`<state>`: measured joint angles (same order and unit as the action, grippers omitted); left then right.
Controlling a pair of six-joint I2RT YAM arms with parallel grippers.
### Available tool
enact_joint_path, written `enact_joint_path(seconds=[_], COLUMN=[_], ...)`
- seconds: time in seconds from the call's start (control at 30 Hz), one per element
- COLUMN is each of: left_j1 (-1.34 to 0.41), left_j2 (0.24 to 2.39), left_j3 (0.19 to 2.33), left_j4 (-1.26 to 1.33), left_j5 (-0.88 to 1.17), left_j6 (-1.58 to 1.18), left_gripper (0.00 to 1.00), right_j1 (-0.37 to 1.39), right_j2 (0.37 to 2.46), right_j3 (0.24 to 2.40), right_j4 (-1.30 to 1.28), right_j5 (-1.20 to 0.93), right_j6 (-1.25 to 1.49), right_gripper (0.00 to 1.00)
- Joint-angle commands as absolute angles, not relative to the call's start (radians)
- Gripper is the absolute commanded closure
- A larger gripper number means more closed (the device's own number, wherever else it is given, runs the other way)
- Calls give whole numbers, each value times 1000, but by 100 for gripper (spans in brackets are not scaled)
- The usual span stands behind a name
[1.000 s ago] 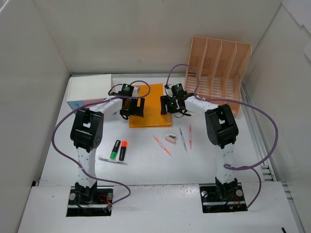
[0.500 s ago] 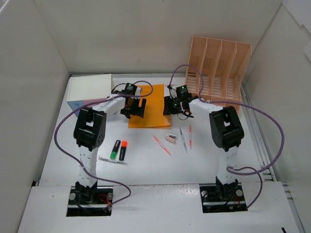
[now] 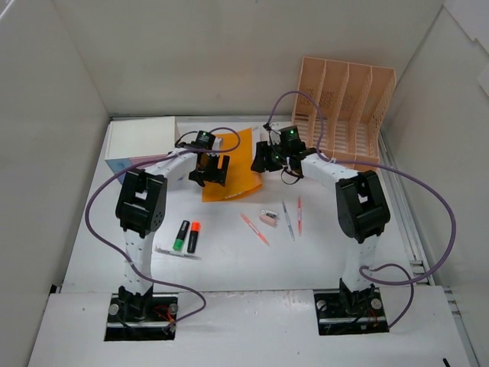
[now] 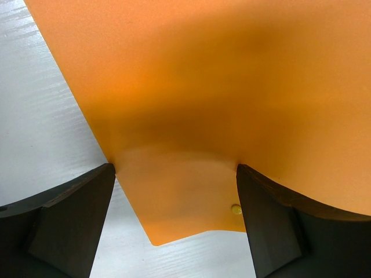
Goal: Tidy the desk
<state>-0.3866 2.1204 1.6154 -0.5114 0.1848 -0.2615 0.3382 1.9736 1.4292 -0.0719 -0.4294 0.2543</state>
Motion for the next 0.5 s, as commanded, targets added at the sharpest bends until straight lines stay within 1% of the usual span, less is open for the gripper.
enact_joint_path(seconds=[0.0, 0.47], left_j1=[-449, -459], left_j2=[2155, 2175], left_j3=[1618, 1651], left_j4=[-528, -543], left_j5=[360, 380], left_j6=[-281, -276], left_gripper=[19, 19], right_j1=[393, 449], right_j2=[1937, 1991], right_j3=[1466, 1505], right_j4=[43, 51], right_j5=[-635, -634], right_j6=[321, 360], right_gripper=[56, 59])
